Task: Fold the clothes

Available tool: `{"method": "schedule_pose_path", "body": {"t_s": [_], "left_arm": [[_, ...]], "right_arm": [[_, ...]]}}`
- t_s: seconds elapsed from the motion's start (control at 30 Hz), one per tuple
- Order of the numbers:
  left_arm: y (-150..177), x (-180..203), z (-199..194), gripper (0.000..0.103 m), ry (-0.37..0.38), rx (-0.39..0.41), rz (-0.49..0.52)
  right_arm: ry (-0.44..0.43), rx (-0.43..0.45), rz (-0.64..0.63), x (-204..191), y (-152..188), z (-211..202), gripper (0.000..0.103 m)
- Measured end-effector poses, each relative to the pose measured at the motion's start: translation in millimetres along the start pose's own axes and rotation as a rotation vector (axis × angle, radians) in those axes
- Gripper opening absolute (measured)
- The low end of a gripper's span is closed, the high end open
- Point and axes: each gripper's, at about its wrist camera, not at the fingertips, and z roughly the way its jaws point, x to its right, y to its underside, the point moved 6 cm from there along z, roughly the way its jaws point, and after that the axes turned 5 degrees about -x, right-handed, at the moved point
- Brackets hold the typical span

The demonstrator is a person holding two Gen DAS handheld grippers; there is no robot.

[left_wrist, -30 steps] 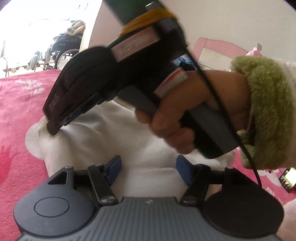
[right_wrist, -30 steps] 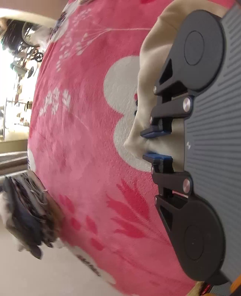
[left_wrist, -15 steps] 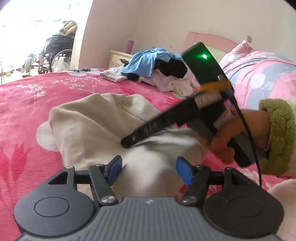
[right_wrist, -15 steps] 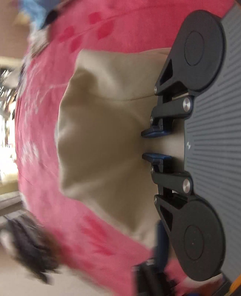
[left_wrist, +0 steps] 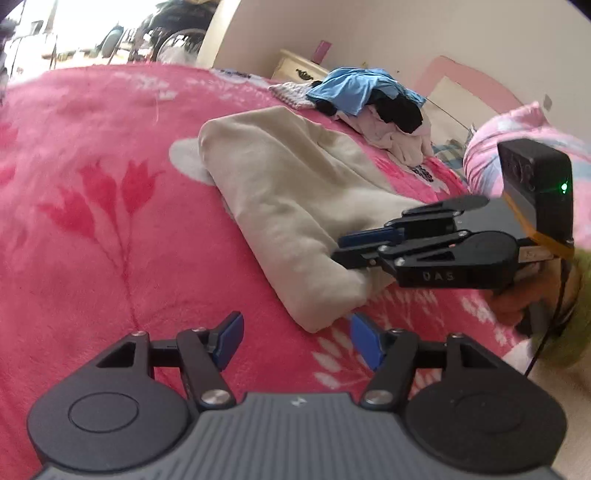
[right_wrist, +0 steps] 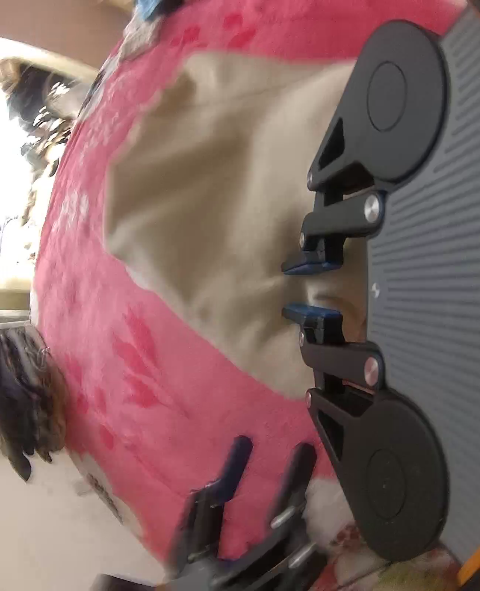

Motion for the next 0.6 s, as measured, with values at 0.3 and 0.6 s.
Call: {"method": "schedule_pose_path", "body": {"t_s": [0.3, 0.6], "left_arm": [[-40, -2, 29, 0.067, 0.037, 0.028, -0.091], [-48, 9, 61, 0.076, -0.012, 0.006, -0.085]], "right_arm": [[0.125, 0.054, 0.085, 21, 6, -43, 0.016], [0.184, 0.104, 0.196, 55, 31, -46, 0.026]]}}
